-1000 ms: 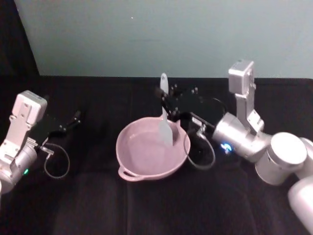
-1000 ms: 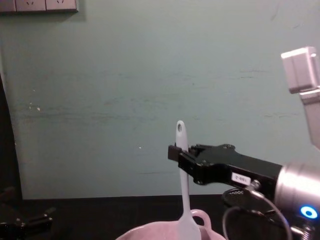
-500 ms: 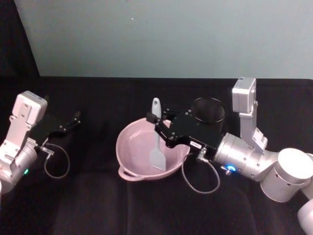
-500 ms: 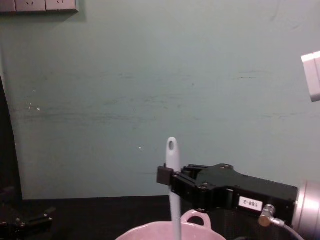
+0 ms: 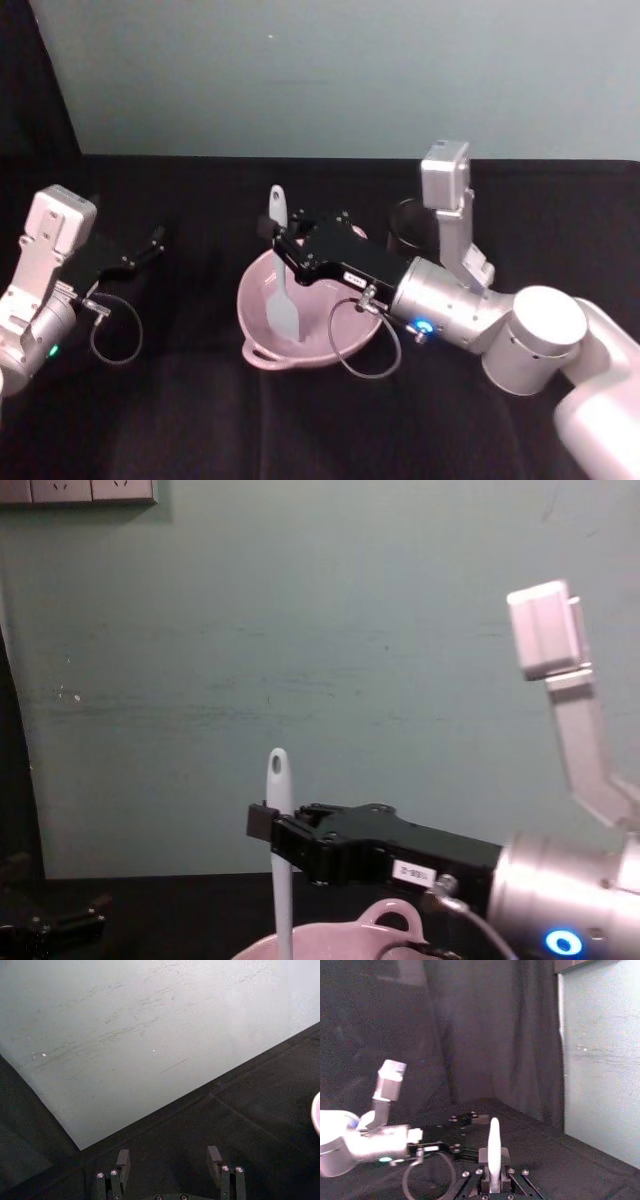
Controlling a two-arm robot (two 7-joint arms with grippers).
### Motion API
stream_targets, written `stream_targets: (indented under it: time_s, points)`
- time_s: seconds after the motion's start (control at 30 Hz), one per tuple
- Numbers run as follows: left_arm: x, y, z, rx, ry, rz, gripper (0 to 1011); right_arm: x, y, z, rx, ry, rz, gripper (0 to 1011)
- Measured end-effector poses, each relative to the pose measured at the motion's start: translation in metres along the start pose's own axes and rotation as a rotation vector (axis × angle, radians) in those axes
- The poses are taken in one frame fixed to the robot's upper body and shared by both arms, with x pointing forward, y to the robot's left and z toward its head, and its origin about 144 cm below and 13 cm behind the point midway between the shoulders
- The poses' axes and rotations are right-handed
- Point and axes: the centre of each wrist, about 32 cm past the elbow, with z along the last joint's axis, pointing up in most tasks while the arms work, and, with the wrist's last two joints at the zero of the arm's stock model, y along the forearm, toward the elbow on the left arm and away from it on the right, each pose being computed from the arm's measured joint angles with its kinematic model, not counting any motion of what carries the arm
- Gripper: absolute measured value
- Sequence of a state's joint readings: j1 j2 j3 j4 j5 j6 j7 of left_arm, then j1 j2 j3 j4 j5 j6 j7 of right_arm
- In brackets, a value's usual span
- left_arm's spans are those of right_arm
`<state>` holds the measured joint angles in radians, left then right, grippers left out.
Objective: Use the one hand to pick up the spoon and stir the clear water in the bowl.
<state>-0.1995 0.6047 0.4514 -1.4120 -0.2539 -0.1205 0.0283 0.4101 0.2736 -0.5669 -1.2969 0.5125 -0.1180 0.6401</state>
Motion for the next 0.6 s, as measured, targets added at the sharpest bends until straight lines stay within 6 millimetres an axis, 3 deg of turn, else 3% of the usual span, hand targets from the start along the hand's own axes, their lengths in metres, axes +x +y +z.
stream_targets:
  time_s: [0.33,0.6]
  points:
    - [0.000,0.000,0.000,0.000,0.000,0.000,1011,0.013,0.020,-0.010,0.019,-0.038,-0.093,113]
    - [0.000,0.000,0.000,0.000,0.000,0.000,1011,0.022,0.018,-0.012,0.038,-0.076,-0.154,113]
